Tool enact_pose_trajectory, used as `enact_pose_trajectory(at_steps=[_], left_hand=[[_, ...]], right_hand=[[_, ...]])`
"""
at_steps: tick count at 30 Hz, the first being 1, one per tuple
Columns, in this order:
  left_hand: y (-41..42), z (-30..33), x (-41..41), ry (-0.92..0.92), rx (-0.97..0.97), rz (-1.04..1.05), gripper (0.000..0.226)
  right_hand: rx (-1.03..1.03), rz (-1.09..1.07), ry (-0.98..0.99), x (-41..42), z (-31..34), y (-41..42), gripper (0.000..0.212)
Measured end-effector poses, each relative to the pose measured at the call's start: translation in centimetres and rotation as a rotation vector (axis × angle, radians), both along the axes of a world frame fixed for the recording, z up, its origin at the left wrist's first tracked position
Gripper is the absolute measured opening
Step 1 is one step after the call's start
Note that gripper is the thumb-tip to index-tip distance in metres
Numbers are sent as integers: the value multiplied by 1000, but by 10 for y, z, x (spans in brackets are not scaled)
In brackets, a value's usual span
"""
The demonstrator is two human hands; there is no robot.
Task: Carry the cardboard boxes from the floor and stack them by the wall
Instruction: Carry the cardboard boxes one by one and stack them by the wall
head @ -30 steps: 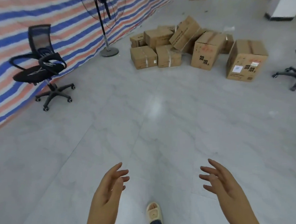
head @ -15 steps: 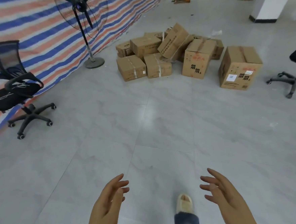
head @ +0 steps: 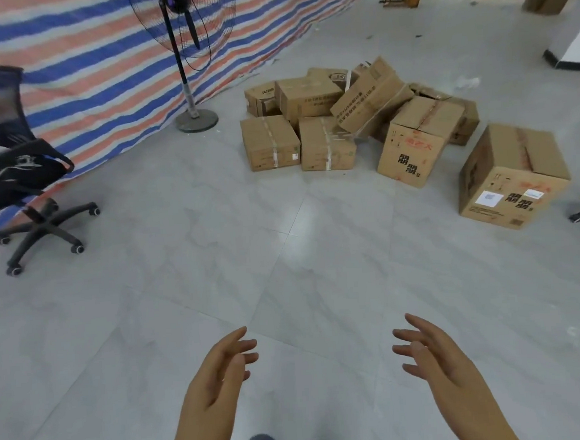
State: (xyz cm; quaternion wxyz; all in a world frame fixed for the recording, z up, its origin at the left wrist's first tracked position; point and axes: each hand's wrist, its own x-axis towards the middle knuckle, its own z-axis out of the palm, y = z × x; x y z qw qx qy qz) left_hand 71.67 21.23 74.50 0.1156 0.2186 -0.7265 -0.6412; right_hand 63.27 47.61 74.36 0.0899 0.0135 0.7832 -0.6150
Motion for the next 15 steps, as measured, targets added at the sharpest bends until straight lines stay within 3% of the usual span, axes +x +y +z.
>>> enact_pose_trajectory(at_steps=[8, 15], left_hand=[[-47, -20, -117, -131, 13, 121, 29], [-140, -14, -275, -87, 12, 96, 31]], right_hand=[[40, 95, -79, -134, -23, -57, 33], [8, 91, -55, -288, -23, -154, 32]])
